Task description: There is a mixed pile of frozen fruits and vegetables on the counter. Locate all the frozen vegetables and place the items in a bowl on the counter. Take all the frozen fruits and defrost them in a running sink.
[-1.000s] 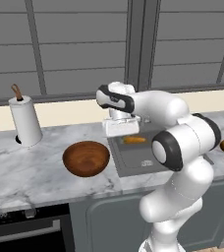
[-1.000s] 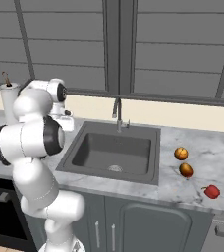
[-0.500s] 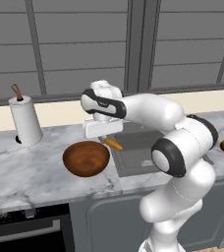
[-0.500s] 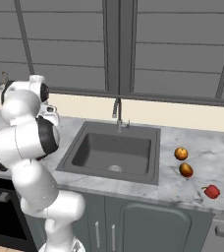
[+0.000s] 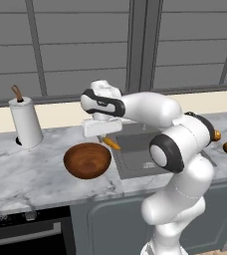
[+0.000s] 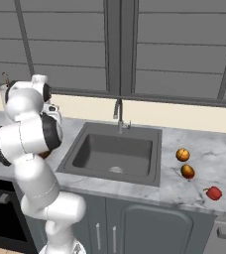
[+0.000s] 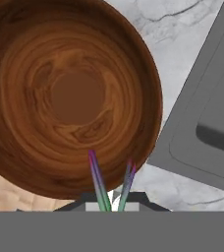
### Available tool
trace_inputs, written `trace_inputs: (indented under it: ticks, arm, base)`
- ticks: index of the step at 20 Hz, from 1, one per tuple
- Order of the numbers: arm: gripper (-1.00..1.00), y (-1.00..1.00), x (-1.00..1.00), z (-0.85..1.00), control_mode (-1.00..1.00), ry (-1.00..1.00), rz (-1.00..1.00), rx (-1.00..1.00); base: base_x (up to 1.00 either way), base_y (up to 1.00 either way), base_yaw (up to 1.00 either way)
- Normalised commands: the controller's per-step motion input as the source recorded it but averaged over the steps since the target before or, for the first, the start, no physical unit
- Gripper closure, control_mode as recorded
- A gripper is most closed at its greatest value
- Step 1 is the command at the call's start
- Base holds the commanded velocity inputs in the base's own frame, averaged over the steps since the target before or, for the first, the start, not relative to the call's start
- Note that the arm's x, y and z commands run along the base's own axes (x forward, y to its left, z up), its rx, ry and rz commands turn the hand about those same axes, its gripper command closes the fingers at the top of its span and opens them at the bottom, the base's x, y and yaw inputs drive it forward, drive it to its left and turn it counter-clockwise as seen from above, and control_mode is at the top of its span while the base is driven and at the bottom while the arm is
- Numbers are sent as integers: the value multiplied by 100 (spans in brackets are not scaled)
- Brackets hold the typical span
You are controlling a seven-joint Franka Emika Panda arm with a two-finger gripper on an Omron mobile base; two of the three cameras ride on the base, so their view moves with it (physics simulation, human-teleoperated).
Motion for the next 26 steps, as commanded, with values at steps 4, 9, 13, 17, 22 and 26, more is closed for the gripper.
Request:
trace_inputs:
  ticks: [4, 9, 13, 17, 22, 26]
  arm:
    - [100, 52, 33, -4, -100, -5, -2, -1]
    - [100, 30, 15, -24, -100, -24, -3, -6]
    - [100, 18, 6, -31, -100, -24, -1, -3]
    - [100, 15, 15, -35, -100, -18, -4, 0]
    - [100, 1, 26, -42, -100, -8, -7, 1]
    - [100, 14, 16, -34, -100, -16, -5, 0]
  base:
    - [0, 0, 0]
    - [0, 0, 0]
    - [0, 0, 0]
    - [0, 0, 0]
    - [0, 0, 0]
    - [0, 0, 0]
